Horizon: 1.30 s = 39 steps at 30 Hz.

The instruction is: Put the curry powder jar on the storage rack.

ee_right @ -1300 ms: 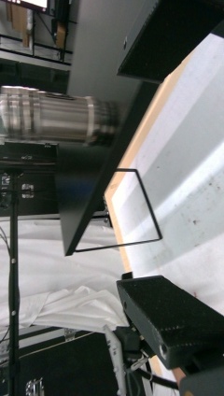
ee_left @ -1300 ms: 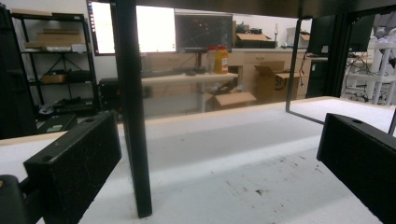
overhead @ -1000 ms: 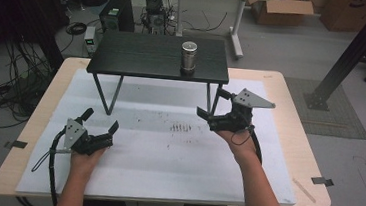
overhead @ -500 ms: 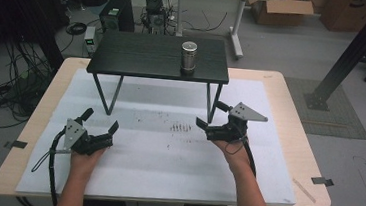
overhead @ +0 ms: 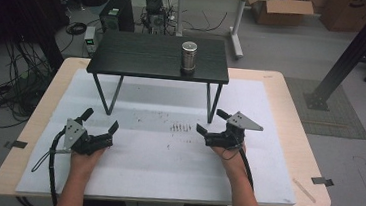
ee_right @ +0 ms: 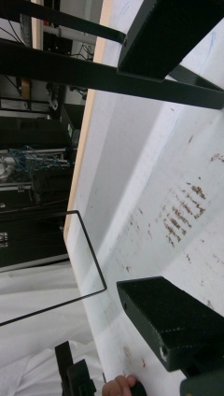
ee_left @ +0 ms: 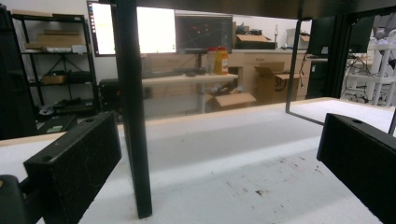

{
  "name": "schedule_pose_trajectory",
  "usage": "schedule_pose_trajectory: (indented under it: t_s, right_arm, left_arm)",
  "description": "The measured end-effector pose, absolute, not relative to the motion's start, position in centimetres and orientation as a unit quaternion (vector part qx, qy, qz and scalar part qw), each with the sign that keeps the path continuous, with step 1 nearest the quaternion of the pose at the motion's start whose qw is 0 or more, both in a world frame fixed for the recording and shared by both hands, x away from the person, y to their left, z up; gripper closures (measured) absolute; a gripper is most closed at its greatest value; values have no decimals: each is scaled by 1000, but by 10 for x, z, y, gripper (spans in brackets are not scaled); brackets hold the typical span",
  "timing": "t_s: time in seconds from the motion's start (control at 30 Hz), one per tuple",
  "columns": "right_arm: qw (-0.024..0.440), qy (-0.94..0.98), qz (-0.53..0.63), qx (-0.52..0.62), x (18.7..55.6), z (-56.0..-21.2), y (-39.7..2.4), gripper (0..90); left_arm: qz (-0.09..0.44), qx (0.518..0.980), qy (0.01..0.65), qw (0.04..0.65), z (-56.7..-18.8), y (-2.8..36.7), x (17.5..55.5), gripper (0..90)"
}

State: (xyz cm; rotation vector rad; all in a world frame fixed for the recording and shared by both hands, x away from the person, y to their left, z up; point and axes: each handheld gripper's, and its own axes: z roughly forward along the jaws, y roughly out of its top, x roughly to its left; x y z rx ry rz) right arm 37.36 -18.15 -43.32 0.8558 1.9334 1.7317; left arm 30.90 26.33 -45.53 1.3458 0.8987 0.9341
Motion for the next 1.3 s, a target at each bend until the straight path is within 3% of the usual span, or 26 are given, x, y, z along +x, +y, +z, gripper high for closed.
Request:
schedule_pose_trajectory:
  t_s: [0.47, 0.73, 1.3]
  right_arm:
    - [225, 674, 636, 300, 365, -451, -183, 0]
    - [265, 667, 644, 264, 354, -454, -181, 0]
    - [262, 661, 650, 267, 354, -454, -183, 0]
  left_arm:
    - [403, 579, 387, 594, -455, 263, 309, 2]
    - [402, 579, 387, 595, -455, 264, 309, 2]
    - [401, 576, 390, 596, -455, 264, 309, 2]
